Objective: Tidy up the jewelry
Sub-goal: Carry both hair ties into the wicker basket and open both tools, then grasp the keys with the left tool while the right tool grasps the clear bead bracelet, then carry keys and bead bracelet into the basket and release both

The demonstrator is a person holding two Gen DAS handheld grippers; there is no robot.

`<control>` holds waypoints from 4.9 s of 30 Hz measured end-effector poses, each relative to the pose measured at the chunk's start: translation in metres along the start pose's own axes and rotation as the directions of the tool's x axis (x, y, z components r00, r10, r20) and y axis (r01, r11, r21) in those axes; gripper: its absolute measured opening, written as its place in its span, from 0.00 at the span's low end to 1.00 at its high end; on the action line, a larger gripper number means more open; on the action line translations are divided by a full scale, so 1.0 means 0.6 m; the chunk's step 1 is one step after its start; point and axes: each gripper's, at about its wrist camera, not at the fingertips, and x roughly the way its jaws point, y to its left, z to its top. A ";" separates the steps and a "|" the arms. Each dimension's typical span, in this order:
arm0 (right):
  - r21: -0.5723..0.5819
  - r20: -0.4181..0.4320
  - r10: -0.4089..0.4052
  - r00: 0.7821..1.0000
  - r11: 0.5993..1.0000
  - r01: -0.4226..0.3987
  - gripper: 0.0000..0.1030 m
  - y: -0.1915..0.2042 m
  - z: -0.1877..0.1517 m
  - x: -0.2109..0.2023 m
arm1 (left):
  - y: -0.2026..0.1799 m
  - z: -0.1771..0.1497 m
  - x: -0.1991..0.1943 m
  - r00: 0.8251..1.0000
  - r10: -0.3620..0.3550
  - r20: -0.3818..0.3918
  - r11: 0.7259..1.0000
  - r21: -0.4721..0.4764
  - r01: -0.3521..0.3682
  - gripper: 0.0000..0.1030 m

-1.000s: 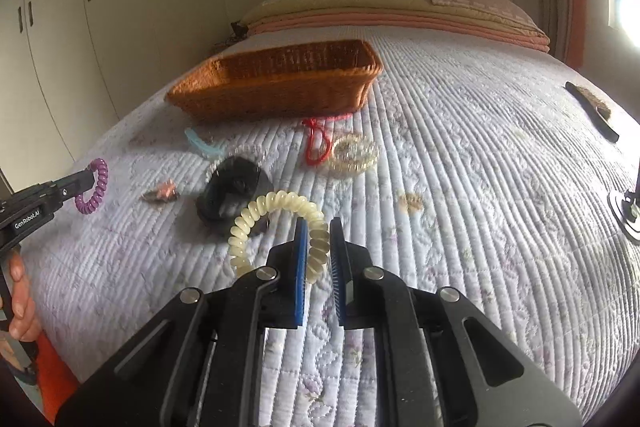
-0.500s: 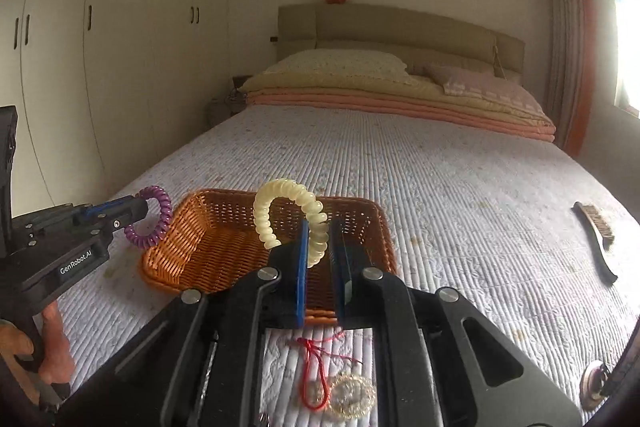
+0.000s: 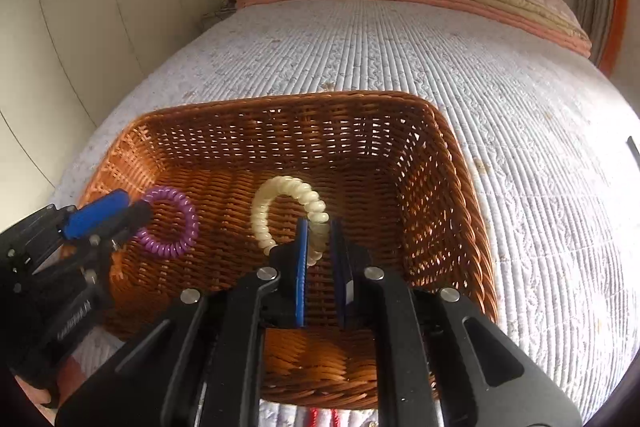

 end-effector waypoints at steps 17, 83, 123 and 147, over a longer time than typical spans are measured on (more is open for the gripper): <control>0.059 0.192 0.004 0.981 0.998 -0.016 0.44 -0.051 -0.166 -0.199 | 0.033 -0.155 -0.220 0.977 -0.194 0.086 0.981 0.002 0.194 0.51; -0.030 -0.076 -0.034 0.997 0.999 0.032 0.08 -0.092 -0.232 -0.167 | -0.018 -0.262 -0.134 0.953 -0.247 -0.173 0.958 0.101 0.267 0.10; -0.034 0.117 0.021 0.993 0.999 -0.017 0.08 -0.072 -0.217 -0.227 | -0.030 -0.267 -0.143 0.963 -0.226 -0.145 0.961 0.131 0.245 0.10; -0.055 0.212 0.064 0.975 0.997 -0.053 0.08 0.015 0.002 -0.146 | -0.023 0.004 -0.090 0.984 -0.161 0.082 0.985 0.069 0.156 0.10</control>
